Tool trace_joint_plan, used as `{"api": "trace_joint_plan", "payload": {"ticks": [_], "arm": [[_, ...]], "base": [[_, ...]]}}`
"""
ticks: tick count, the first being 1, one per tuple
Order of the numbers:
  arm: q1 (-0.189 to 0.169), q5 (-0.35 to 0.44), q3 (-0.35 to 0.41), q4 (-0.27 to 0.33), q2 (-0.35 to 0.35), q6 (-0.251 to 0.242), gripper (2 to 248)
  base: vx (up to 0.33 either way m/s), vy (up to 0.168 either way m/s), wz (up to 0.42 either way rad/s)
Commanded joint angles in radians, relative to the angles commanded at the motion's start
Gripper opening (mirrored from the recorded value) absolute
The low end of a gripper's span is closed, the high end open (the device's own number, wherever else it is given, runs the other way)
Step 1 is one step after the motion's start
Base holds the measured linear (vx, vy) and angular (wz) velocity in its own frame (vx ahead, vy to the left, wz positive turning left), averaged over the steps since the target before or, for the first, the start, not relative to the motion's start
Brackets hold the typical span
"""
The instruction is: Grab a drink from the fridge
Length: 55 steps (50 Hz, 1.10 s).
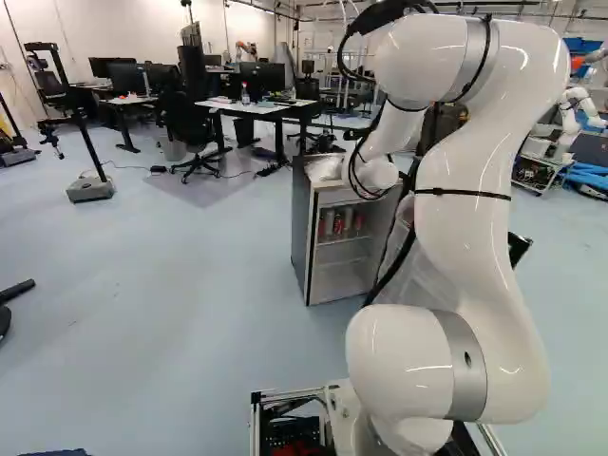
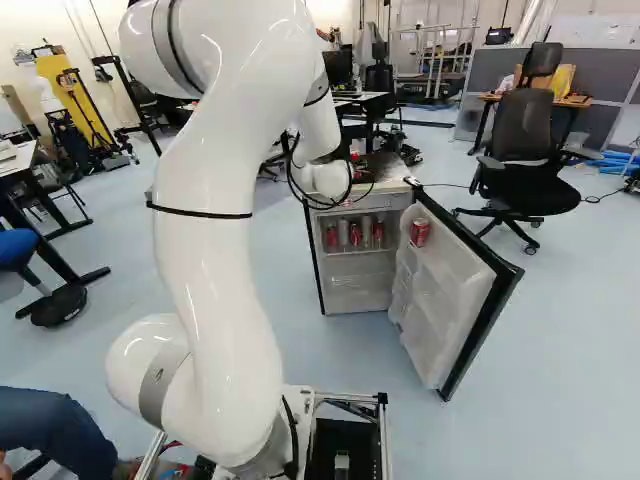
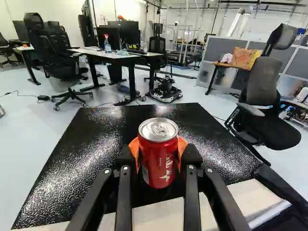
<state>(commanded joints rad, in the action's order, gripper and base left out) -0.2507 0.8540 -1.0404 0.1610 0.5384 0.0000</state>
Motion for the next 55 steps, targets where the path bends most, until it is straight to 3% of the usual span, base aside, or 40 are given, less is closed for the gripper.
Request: {"api": "trace_joint_plan", "payload": {"ticks": [55], "arm": [[0.026, -0.039, -0.036, -0.109, 0.027, 0.0, 97]], "base": [[0.0, 0.0, 0.0]]}}
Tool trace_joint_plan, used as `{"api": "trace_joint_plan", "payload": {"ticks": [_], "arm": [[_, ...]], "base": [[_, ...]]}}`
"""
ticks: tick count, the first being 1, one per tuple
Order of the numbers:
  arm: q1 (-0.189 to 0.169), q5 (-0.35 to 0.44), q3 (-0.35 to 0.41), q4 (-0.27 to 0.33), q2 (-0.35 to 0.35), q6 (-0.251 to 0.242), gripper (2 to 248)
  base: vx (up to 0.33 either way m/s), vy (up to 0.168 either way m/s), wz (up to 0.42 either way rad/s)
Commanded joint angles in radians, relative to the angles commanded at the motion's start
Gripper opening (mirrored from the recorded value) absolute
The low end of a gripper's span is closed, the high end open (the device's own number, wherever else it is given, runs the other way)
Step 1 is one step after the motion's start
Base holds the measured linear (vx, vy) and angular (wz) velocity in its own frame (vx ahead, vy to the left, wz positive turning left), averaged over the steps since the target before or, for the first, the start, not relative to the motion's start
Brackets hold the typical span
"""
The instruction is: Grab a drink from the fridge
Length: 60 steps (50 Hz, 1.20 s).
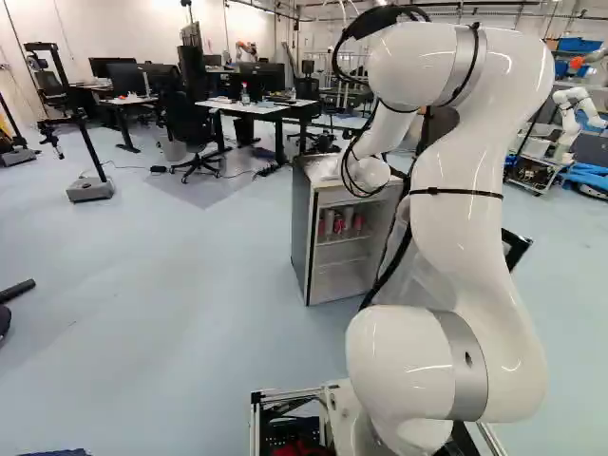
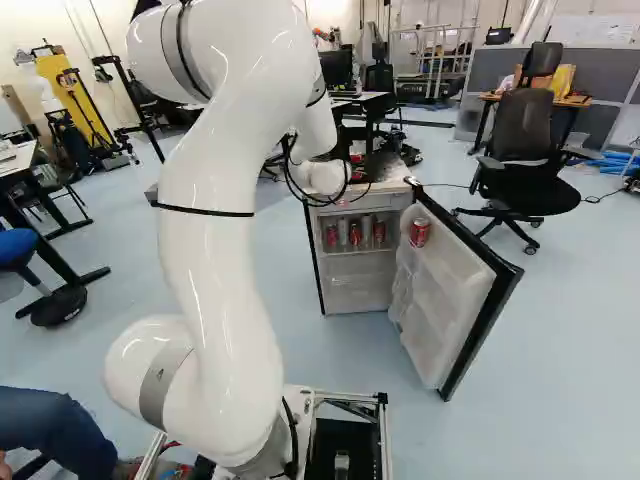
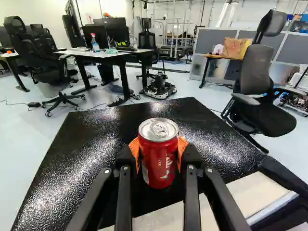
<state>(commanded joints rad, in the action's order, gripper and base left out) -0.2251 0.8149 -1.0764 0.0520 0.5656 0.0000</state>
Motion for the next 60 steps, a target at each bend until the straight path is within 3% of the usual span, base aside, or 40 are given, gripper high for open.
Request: {"api": "trace_joint_plan", "payload": {"ticks": [27, 28, 32, 33, 37, 38, 42, 43, 48, 49, 60], "arm": [[0.001, 0.0, 0.0, 0.0, 0.0, 0.0, 97], [0.001, 0.0, 0.0, 0.0, 0.0, 0.0, 111], [0.001, 0.0, 0.0, 0.0, 0.0, 0.0, 111], [0.001, 0.0, 0.0, 0.0, 0.0, 0.0, 145], [0.001, 0.0, 0.0, 0.0, 0.0, 0.0, 145], [0.001, 0.0, 0.0, 0.0, 0.0, 0.0, 180], [0.001, 0.0, 0.0, 0.0, 0.0, 0.0, 180], [0.001, 0.0, 0.0, 0.0, 0.0, 0.0, 217], [0.001, 0.0, 0.0, 0.0, 0.0, 0.0, 217], [0.001, 0.0, 0.001, 0.0, -0.001, 0.0, 247], [0.0, 0.0, 0.043, 0.0, -0.033, 0.0, 247]], "base": [[0.0, 0.0, 0.0], [0.0, 0.0, 0.0], [0.0, 0.0, 0.0], [0.0, 0.0, 0.0], [0.0, 0.0, 0.0], [0.0, 0.0, 0.0], [0.0, 0.0, 0.0], [0.0, 0.0, 0.0], [0.0, 0.0, 0.0], [0.0, 0.0, 0.0], [0.0, 0.0, 0.0]]}}
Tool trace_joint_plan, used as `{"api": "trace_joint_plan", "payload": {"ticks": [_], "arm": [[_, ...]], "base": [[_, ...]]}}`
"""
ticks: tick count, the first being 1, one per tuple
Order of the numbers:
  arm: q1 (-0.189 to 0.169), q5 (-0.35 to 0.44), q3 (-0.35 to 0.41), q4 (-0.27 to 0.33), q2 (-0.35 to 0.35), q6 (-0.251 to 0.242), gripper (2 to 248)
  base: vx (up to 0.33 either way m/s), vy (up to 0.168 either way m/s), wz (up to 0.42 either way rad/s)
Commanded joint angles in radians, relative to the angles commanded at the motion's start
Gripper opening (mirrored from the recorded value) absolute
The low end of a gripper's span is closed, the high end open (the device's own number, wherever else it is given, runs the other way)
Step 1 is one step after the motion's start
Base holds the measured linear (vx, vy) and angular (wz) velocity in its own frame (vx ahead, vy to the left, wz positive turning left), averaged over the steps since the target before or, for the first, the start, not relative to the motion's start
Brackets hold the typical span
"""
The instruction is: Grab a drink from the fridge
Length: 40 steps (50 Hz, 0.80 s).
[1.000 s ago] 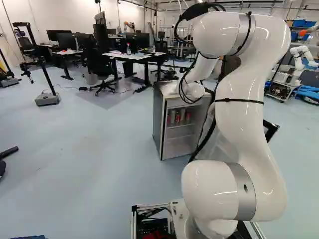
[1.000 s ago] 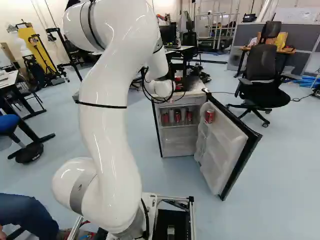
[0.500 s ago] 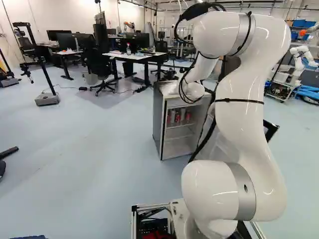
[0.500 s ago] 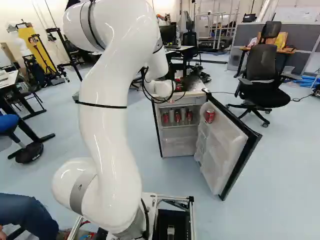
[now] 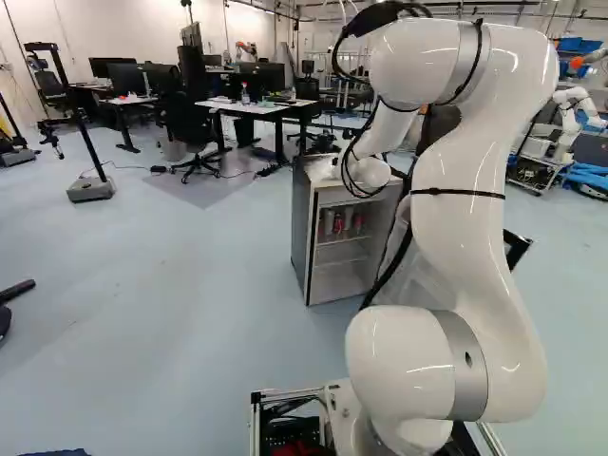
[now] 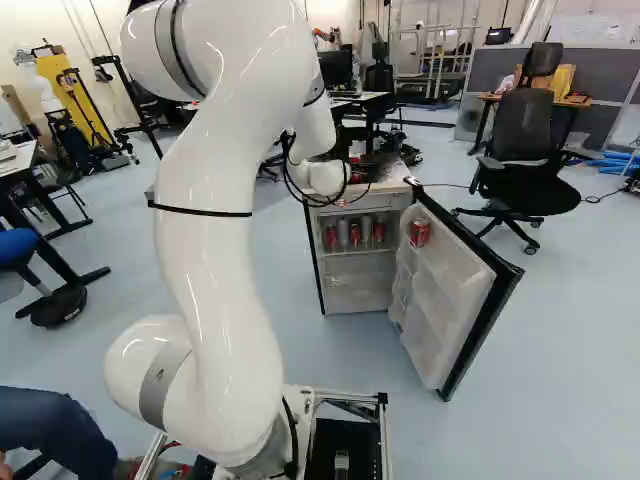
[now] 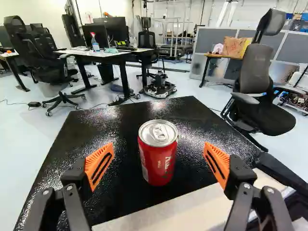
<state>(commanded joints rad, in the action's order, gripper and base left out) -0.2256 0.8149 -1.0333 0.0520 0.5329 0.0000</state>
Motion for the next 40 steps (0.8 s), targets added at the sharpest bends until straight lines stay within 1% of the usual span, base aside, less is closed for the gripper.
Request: {"api": "trace_joint_plan", "payload": {"ticks": [23, 40], "arm": [[-0.003, 0.0, 0.135, 0.0, -0.104, 0.0, 247], [-0.02, 0.0, 0.223, 0.0, -0.175, 0.0, 247]], "base": [[0.0, 0.0, 0.0], [0.0, 0.0, 0.0]]}}
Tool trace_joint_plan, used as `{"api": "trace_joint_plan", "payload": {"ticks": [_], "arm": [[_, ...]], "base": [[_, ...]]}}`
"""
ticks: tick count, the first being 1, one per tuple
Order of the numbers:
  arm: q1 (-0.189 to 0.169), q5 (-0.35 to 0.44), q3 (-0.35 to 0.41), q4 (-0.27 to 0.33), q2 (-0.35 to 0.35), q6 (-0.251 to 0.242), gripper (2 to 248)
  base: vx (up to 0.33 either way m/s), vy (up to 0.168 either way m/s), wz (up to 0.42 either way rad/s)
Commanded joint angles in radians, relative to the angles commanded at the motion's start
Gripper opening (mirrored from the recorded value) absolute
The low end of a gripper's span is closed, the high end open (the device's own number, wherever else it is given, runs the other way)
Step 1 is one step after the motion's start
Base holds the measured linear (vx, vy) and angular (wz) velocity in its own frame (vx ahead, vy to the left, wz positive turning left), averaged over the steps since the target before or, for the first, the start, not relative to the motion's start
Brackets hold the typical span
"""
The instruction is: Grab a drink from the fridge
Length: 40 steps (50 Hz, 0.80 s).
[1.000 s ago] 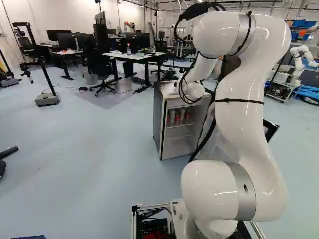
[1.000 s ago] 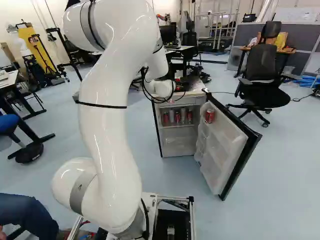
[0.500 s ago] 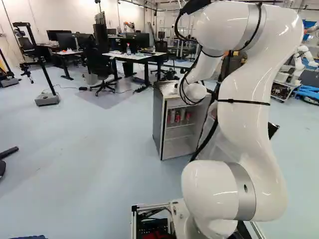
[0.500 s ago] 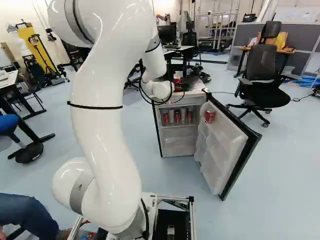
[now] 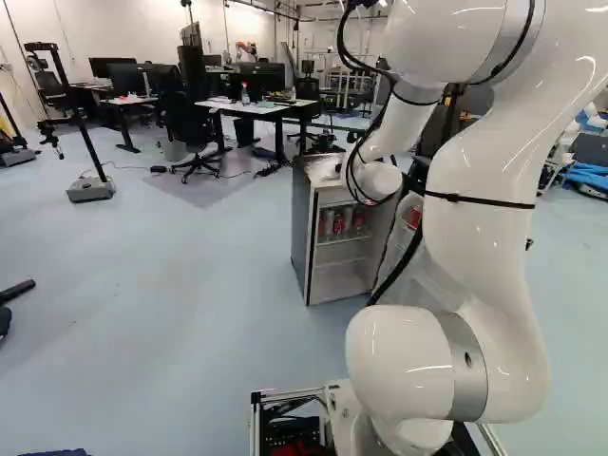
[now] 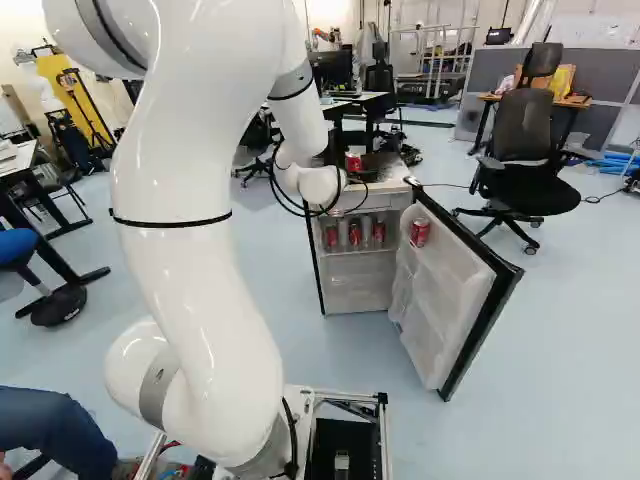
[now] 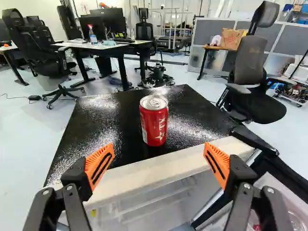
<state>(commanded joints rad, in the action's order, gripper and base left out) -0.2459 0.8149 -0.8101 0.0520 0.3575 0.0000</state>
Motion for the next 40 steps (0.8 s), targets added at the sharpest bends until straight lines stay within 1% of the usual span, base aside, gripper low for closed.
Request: {"api": "trace_joint_plan", "payload": {"ticks": [13, 28, 34, 40], "arm": [[-0.031, 0.0, 0.043, 0.0, -0.036, 0.0, 247], [-0.076, -0.004, 0.073, 0.0, -0.076, 0.0, 247], [-0.095, -0.02, 0.076, 0.0, -0.09, 0.0, 247], [-0.113, -0.054, 0.074, 0.0, -0.102, 0.0, 247]], "base": [[0.0, 0.0, 0.0], [0.0, 0.0, 0.0], [0.0, 0.0, 0.0], [0.0, 0.0, 0.0]]}}
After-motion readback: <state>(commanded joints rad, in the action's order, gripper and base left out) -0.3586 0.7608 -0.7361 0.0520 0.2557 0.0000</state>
